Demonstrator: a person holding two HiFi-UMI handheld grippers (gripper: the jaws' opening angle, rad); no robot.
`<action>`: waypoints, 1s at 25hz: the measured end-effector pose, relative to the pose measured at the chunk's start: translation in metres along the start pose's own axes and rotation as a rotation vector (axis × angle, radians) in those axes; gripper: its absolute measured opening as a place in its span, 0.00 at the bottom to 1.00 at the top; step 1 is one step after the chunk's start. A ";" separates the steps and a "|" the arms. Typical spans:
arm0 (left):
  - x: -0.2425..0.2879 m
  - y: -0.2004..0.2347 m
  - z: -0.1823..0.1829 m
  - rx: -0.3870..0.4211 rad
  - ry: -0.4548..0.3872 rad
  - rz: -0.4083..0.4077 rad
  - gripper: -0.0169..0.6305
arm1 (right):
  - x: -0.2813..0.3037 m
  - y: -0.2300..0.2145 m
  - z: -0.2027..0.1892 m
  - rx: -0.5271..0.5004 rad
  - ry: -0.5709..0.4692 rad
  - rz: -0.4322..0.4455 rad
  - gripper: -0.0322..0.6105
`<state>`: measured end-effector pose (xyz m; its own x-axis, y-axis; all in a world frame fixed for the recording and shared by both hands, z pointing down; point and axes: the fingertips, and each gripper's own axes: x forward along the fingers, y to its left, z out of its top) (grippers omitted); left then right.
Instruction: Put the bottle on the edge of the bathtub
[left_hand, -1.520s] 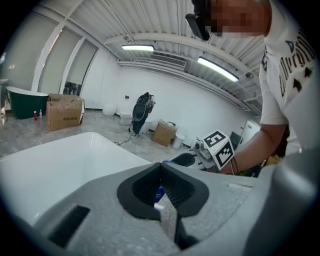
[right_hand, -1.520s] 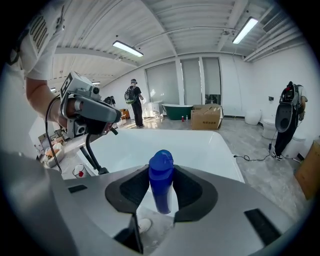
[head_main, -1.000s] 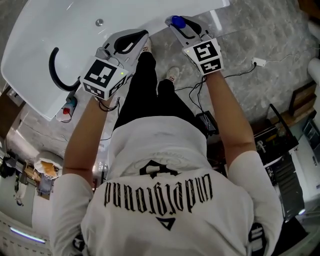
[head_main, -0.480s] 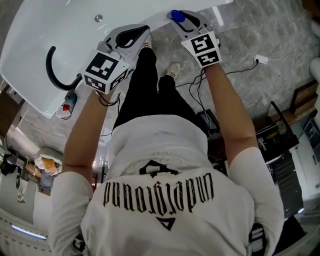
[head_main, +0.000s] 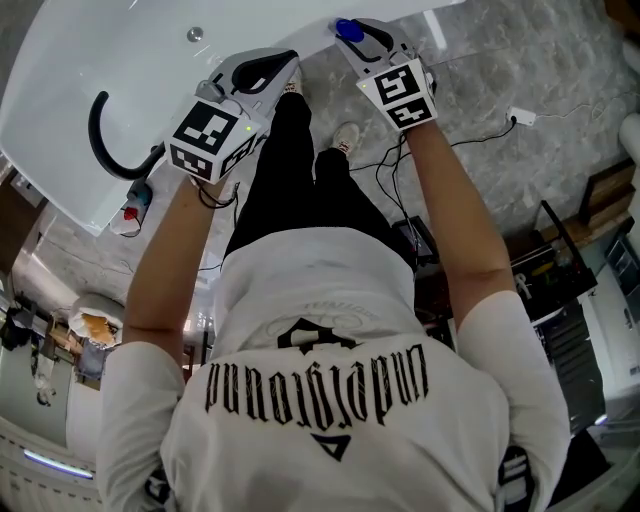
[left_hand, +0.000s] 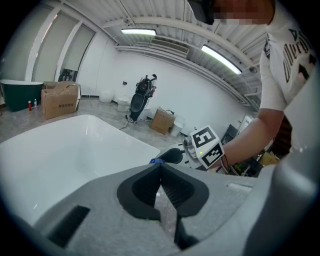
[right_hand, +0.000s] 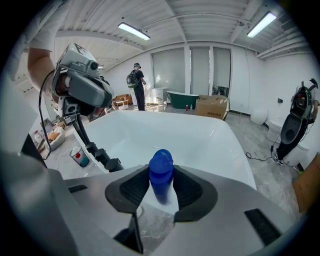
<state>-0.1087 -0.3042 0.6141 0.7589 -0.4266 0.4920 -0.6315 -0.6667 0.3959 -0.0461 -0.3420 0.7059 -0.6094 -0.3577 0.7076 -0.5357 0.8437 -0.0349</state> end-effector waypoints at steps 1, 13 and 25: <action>0.000 0.001 -0.001 0.000 0.003 0.001 0.05 | 0.000 0.000 0.000 0.000 0.000 -0.002 0.28; -0.002 0.002 -0.007 -0.008 0.006 0.007 0.05 | 0.006 0.007 -0.004 -0.006 0.016 0.001 0.29; -0.001 -0.018 -0.006 0.010 0.003 0.001 0.05 | -0.022 0.010 0.011 -0.008 -0.021 -0.002 0.31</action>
<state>-0.0993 -0.2879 0.6110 0.7578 -0.4256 0.4946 -0.6306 -0.6724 0.3876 -0.0448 -0.3298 0.6822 -0.6205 -0.3681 0.6924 -0.5328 0.8458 -0.0277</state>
